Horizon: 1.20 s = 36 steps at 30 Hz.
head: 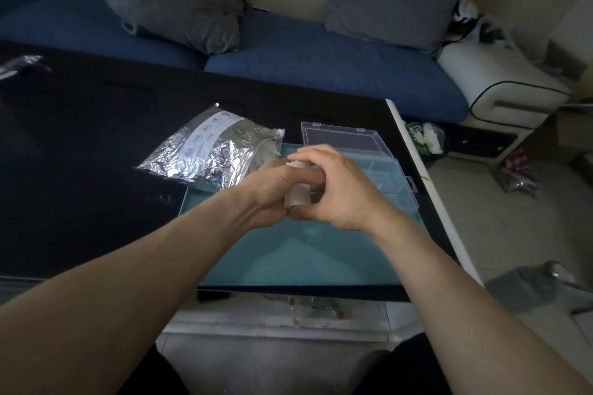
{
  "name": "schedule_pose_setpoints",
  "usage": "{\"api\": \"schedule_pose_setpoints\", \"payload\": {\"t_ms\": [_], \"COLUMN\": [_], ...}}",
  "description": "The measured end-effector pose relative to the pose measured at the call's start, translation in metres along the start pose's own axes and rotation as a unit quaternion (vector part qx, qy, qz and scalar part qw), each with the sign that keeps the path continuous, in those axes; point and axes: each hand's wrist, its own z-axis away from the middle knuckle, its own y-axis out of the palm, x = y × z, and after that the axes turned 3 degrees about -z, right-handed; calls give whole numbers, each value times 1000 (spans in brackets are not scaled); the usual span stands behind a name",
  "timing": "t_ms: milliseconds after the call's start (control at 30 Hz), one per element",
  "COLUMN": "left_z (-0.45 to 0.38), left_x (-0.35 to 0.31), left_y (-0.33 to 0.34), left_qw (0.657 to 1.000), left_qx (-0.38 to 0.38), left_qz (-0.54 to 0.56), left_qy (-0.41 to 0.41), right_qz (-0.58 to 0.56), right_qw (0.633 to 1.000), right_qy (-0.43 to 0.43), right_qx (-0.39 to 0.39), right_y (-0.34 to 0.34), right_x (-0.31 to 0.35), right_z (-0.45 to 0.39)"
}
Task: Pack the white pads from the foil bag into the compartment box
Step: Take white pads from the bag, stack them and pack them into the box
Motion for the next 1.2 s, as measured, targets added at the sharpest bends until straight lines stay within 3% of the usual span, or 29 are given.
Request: {"api": "schedule_pose_setpoints", "payload": {"t_ms": [200,333,467,533,633,800,1000,1133,1200], "left_z": [1,0,-2,-4,-7,-10,-11,-13,-18], "left_x": [1,1,1,1,2,2,1,1,-1], "left_y": [1,-2,-2,-2,-1,0,4,9,9], "left_qw": [999,998,998,998,996,994,995,994,997], "left_qx": [-35,-59,-45,-40,-41,-67,42,70,-3], "left_qz": [-28,-5,-14,-29,-69,-70,-49,-33,-4], "left_qy": [-27,-38,-34,-34,-37,-54,-77,-78,-82], "right_qz": [-2,23,8,5,-74,-193,-167,-245,-340], "right_qw": [1000,999,1000,999,992,975,965,953,920], "right_qy": [-10,3,-12,16,69,110,188,178,192], "right_qx": [-15,30,9,39,76,-18,68,30,-49], "right_y": [0,1,3,0,-10,-27,-24,-22,-28], "right_x": [0,-1,3,5,3,-11,-6,-13,-26], "right_z": [0,1,-1,1,6,7,10,4,-1]}}
